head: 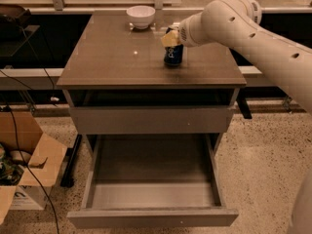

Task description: Pick pepsi can from middle drawer and place on counter

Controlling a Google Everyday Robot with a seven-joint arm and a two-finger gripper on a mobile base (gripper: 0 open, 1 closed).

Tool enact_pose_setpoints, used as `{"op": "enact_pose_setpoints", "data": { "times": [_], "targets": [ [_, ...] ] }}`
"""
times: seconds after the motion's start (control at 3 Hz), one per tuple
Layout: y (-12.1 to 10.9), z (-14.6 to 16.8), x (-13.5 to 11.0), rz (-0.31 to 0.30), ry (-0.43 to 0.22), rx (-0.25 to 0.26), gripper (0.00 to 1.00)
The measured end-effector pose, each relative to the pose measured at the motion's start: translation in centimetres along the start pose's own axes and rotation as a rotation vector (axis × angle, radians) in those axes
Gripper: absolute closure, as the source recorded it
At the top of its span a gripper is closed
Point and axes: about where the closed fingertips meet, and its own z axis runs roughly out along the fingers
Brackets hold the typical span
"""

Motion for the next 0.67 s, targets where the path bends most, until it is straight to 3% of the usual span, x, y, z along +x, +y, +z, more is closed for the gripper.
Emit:
{"op": "enact_pose_setpoints", "data": {
  "times": [0.33,0.67],
  "targets": [
    [0.01,0.07,0.02,0.001,0.0,0.0,0.0],
    [0.01,0.07,0.02,0.001,0.0,0.0,0.0]
  ]
}}
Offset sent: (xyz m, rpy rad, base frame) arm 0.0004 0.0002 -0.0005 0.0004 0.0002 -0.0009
